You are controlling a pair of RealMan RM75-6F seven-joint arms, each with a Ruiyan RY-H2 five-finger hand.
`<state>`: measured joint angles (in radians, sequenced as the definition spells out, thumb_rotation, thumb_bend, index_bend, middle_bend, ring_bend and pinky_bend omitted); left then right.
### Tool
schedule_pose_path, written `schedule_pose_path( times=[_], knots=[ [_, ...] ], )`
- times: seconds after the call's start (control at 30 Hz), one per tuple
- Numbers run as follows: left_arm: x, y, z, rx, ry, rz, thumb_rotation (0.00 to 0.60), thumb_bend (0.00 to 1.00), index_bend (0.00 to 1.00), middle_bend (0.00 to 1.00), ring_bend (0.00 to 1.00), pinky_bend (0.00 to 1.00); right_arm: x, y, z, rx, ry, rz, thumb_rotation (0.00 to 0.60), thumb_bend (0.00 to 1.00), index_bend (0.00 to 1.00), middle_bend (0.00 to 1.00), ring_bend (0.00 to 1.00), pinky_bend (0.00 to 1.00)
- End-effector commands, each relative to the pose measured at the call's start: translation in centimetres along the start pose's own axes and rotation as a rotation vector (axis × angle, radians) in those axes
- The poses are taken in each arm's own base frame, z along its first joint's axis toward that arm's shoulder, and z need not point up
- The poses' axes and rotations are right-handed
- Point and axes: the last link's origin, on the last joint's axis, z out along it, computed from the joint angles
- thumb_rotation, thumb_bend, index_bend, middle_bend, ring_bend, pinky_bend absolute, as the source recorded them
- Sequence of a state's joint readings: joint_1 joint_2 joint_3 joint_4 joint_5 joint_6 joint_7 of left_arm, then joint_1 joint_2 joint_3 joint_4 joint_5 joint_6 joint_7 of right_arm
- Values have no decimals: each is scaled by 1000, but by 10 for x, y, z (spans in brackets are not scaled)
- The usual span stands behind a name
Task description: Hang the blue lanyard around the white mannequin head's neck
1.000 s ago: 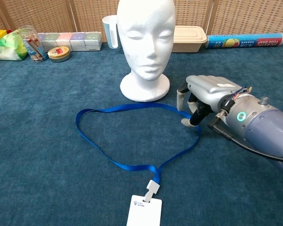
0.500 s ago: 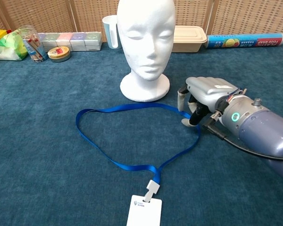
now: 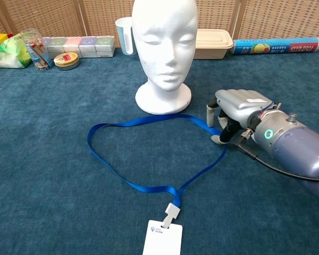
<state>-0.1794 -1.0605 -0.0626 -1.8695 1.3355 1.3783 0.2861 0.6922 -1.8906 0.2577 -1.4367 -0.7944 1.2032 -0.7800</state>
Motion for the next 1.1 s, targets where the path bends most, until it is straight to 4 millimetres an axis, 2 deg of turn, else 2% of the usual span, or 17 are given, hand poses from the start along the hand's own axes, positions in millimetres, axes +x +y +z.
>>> schedule_pose_path(
  times=[0.03, 0.63, 1.1],
  knots=[
    [0, 0, 0, -1, 0, 0, 566, 187, 518, 462, 405, 333, 0, 2, 1, -4, 1, -2, 593, 341, 449, 803, 992, 1000],
    [-1, 4, 3, -14, 1, -9, 569, 187, 518, 462, 405, 333, 7, 15, 1, -33, 33, 3, 596, 341, 449, 803, 992, 1000],
    [1, 4, 0, -12, 1, -15, 568, 187, 518, 462, 405, 325, 7, 11, 0, -25, 29, 16, 592, 342, 436, 798, 992, 1000]
  ],
)
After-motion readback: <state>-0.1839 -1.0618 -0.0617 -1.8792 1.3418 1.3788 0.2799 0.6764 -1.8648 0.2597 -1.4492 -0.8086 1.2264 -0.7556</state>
